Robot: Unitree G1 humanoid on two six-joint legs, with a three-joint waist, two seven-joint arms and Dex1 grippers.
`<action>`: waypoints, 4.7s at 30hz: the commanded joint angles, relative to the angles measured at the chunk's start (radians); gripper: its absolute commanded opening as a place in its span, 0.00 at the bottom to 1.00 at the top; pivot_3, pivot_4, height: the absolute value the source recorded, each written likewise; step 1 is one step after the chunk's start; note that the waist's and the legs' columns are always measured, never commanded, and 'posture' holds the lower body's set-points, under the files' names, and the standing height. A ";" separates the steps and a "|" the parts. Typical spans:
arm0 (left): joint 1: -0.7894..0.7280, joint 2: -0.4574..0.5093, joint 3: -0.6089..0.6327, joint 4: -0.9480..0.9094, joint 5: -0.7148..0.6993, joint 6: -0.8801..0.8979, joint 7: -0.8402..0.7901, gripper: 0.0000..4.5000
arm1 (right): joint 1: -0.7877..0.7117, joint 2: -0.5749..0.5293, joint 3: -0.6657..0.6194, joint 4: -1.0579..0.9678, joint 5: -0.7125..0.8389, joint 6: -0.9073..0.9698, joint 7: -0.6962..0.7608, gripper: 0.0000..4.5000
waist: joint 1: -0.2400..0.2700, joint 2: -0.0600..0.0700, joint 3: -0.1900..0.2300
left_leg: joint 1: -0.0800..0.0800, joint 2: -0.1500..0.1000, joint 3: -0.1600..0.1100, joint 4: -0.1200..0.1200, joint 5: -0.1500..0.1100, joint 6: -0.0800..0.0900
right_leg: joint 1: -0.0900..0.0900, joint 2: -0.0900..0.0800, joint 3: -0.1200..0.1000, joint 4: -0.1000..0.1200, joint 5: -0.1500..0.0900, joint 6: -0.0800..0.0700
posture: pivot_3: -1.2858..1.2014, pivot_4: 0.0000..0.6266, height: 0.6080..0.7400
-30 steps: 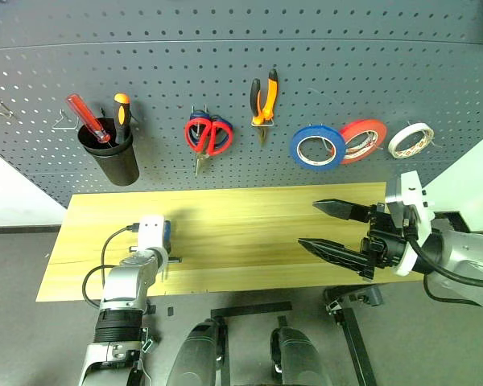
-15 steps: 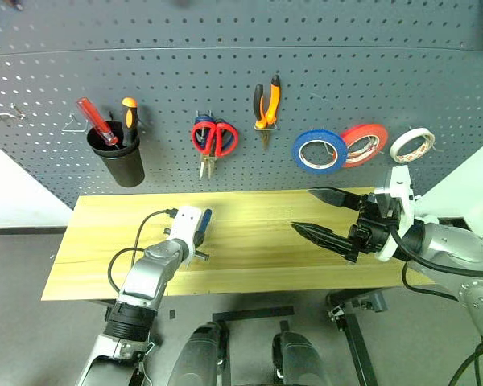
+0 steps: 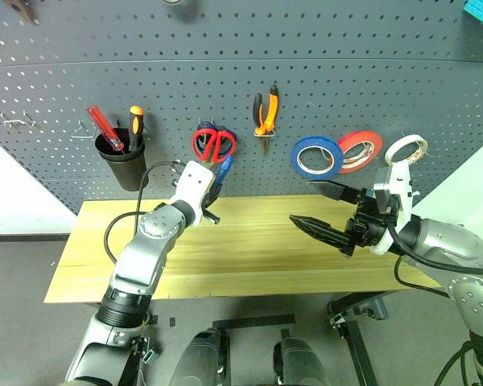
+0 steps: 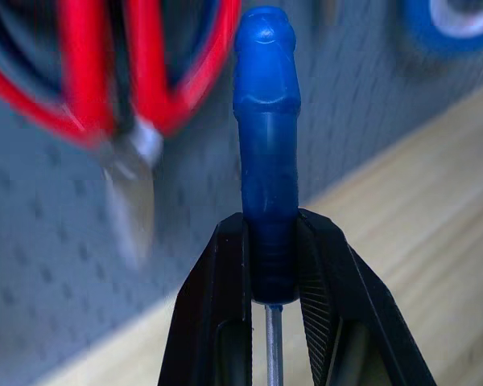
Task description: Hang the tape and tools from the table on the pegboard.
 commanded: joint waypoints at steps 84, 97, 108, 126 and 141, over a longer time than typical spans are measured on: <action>-0.023 0.077 0.375 0.349 -0.061 -0.732 0.182 0.25 | 0.126 -0.080 -0.208 -0.107 0.191 0.044 -0.059 1.00 | -0.026 -0.005 0.020 | 0.000 0.003 0.001 0.014 -0.006 0.010 | 0.001 -0.003 0.003 0.009 -0.001 -0.005 | 0.50 0.30 1.00; -0.013 0.064 0.368 0.280 -0.121 -0.671 0.132 0.99 | 0.095 -0.068 -0.175 -0.077 0.144 0.030 -0.031 1.00 | -0.025 -0.005 0.020 | -0.001 0.003 0.002 0.011 -0.006 0.010 | 0.001 -0.003 0.003 0.003 0.000 -0.004 | 0.51 0.25 1.00; -0.156 0.085 0.316 0.070 -0.224 -0.555 0.022 0.99 | -0.023 -0.019 -0.091 0.021 0.012 -0.059 0.026 1.00 | 0.004 -0.005 0.000 | -0.002 0.001 0.003 0.001 -0.002 0.004 | -0.001 -0.002 0.001 -0.002 0.003 0.001 | 0.53 0.03 1.00; -0.025 0.273 0.113 0.010 -0.253 -0.271 -0.327 0.99 | 0.017 0.087 -0.017 0.098 -0.156 -0.182 0.079 1.00 | 0.029 -0.004 -0.055 | 0.017 0.004 0.004 -0.001 -0.002 0.003 | 0.015 0.004 0.001 -0.003 0.007 0.001 | 0.55 0.00 1.00; 0.352 0.161 0.075 0.065 -0.149 -0.382 -0.278 0.99 | 0.441 0.436 0.010 0.062 -0.377 -0.353 -0.234 1.00 | 0.026 0.013 -0.095 | 0.017 0.002 0.006 -0.007 -0.003 0.003 | 0.008 -0.002 0.005 -0.004 0.006 -0.007 | 0.53 0.00 1.00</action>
